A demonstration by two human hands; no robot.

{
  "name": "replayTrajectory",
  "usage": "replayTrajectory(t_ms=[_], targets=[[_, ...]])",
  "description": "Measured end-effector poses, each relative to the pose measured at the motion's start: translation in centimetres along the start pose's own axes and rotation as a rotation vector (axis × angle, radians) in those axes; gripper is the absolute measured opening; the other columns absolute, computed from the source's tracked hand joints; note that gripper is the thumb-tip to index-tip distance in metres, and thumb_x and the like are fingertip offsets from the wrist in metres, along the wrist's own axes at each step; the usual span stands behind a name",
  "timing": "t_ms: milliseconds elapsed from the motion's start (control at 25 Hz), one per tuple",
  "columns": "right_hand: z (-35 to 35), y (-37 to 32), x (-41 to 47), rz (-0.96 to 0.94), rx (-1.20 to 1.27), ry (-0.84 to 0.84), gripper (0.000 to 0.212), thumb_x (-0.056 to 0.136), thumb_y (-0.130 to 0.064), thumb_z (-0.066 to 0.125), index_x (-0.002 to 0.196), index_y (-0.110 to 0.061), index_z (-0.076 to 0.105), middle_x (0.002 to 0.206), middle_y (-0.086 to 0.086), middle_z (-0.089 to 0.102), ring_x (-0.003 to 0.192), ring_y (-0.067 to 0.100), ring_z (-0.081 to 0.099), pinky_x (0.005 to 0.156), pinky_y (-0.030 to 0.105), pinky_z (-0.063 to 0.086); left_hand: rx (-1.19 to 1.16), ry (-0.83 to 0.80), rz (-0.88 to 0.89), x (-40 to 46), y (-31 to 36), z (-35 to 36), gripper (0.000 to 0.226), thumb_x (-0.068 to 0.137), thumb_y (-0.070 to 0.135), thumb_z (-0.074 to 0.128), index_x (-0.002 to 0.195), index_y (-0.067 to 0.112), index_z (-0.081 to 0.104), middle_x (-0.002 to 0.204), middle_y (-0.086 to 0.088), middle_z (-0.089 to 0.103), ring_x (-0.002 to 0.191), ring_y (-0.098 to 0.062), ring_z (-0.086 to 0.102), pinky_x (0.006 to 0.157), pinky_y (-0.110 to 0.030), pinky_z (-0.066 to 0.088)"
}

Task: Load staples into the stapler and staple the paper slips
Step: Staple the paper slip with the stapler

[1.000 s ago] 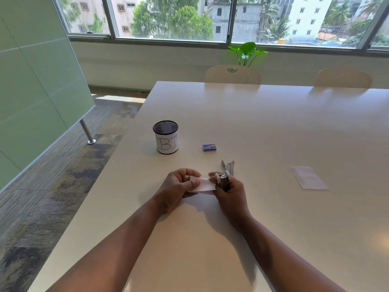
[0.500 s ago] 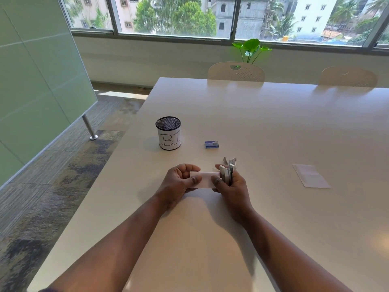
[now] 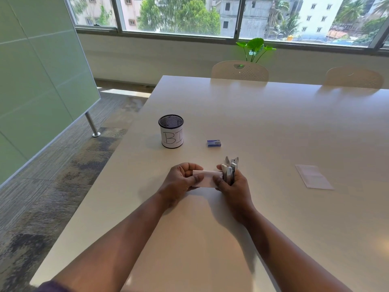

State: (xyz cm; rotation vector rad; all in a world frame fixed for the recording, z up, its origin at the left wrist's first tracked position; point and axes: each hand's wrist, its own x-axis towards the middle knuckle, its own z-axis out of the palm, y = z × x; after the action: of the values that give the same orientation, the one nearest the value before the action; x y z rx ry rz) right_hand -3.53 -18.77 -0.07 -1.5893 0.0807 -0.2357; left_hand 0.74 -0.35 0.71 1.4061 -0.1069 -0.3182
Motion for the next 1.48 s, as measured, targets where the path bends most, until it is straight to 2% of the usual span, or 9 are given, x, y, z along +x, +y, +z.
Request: replayTrajectory(t_ms=[80, 200, 360, 600, 840, 1080, 1160, 1280, 1480], targets=[[-0.02, 0.04, 0.03, 0.002, -0.003, 0.005, 0.023, 0.086, -0.018, 0.073, 0.105, -0.031, 0.070, 0.090, -0.004, 0.073, 0.080, 0.012, 0.068, 0.070, 0.029, 0.057, 0.007, 0.001, -0.008, 0.03, 0.01, 0.01, 0.018, 0.090, 0.002, 0.073, 0.107, 0.008, 0.070, 0.098, -0.018, 0.076, 0.089, -0.028, 0.071, 0.083, -0.043, 0.058], [-0.03, 0.04, 0.00, 0.003, -0.004, 0.005, 0.024, 0.083, -0.023, 0.073, 0.103, -0.035, 0.071, 0.091, -0.003, 0.073, 0.082, 0.014, 0.069, 0.075, 0.034, 0.060, 0.011, -0.007, -0.008, -0.01, 0.06, -0.02, 0.019, 0.089, 0.002, 0.073, 0.106, 0.009, 0.070, 0.096, -0.016, 0.076, 0.088, -0.027, 0.072, 0.078, -0.038, 0.059], [-0.04, -0.17, -0.16, 0.004, -0.025, 0.003, 0.024, 0.081, -0.027, 0.074, 0.100, -0.041, 0.072, 0.092, -0.003, 0.073, 0.082, 0.013, 0.069, 0.074, 0.032, 0.060, 0.009, -0.004, -0.004, 0.04, 0.00, -0.08, 0.019, 0.088, 0.002, 0.074, 0.105, 0.009, 0.071, 0.096, -0.017, 0.076, 0.087, -0.027, 0.073, 0.079, -0.039, 0.060], [-0.15, -0.50, -0.37, -0.010, -0.039, -0.032, 0.030, 0.084, -0.015, 0.075, 0.104, -0.038, 0.070, 0.092, -0.011, 0.073, 0.081, 0.005, 0.069, 0.068, 0.019, 0.053, 0.022, 0.003, 0.003, -0.06, 0.08, -0.10, 0.021, 0.086, 0.002, 0.075, 0.106, 0.008, 0.071, 0.095, -0.016, 0.077, 0.086, -0.026, 0.074, 0.074, -0.034, 0.062], [-0.50, -0.56, -0.17, 0.007, -0.056, -0.068, 0.039, 0.086, -0.008, 0.074, 0.113, -0.035, 0.067, 0.097, -0.010, 0.071, 0.086, 0.006, 0.068, 0.073, 0.021, 0.055, 0.022, 0.011, 0.012, -0.28, 0.28, 0.07, 0.021, 0.087, 0.000, 0.074, 0.107, 0.006, 0.070, 0.095, -0.015, 0.077, 0.087, -0.026, 0.075, 0.075, -0.035, 0.063], [-0.62, -0.40, 0.07, 0.013, -0.062, -0.109, 0.046, 0.086, -0.001, 0.071, 0.122, -0.029, 0.064, 0.103, -0.008, 0.070, 0.090, 0.005, 0.066, 0.085, 0.029, 0.056, 0.022, 0.019, 0.014, -0.35, 0.43, 0.30, 0.018, 0.088, -0.002, 0.072, 0.105, 0.003, 0.070, 0.094, -0.018, 0.075, 0.084, -0.027, 0.071, 0.078, -0.037, 0.060], [-0.65, -0.36, 0.18, 0.016, -0.045, -0.116, 0.047, 0.085, 0.002, 0.070, 0.120, -0.030, 0.064, 0.100, -0.008, 0.071, 0.089, 0.006, 0.066, 0.085, 0.031, 0.056, 0.013, 0.012, 0.020, -0.38, 0.42, 0.35, 0.017, 0.088, -0.002, 0.071, 0.104, 0.003, 0.070, 0.092, -0.017, 0.073, 0.083, -0.026, 0.068, 0.076, -0.035, 0.059], [-0.73, -0.20, 0.32, 0.015, -0.024, -0.137, 0.049, 0.085, 0.003, 0.070, 0.119, -0.032, 0.064, 0.097, -0.013, 0.071, 0.090, 0.006, 0.066, 0.083, 0.026, 0.056, 0.011, 0.011, 0.020, -0.35, 0.40, 0.33, 0.017, 0.088, -0.003, 0.072, 0.104, 0.003, 0.070, 0.091, -0.016, 0.073, 0.082, -0.024, 0.069, 0.074, -0.033, 0.059], [-0.78, -0.04, 0.44, 0.025, -0.003, -0.175, 0.050, 0.086, 0.005, 0.067, 0.124, -0.028, 0.061, 0.103, -0.005, 0.068, 0.089, 0.007, 0.065, 0.080, 0.024, 0.054, 0.007, 0.012, 0.015, -0.25, 0.46, 0.34, 0.019, 0.088, -0.005, 0.072, 0.106, 0.001, 0.069, 0.090, -0.016, 0.073, 0.080, -0.024, 0.069, 0.069, -0.029, 0.059]])
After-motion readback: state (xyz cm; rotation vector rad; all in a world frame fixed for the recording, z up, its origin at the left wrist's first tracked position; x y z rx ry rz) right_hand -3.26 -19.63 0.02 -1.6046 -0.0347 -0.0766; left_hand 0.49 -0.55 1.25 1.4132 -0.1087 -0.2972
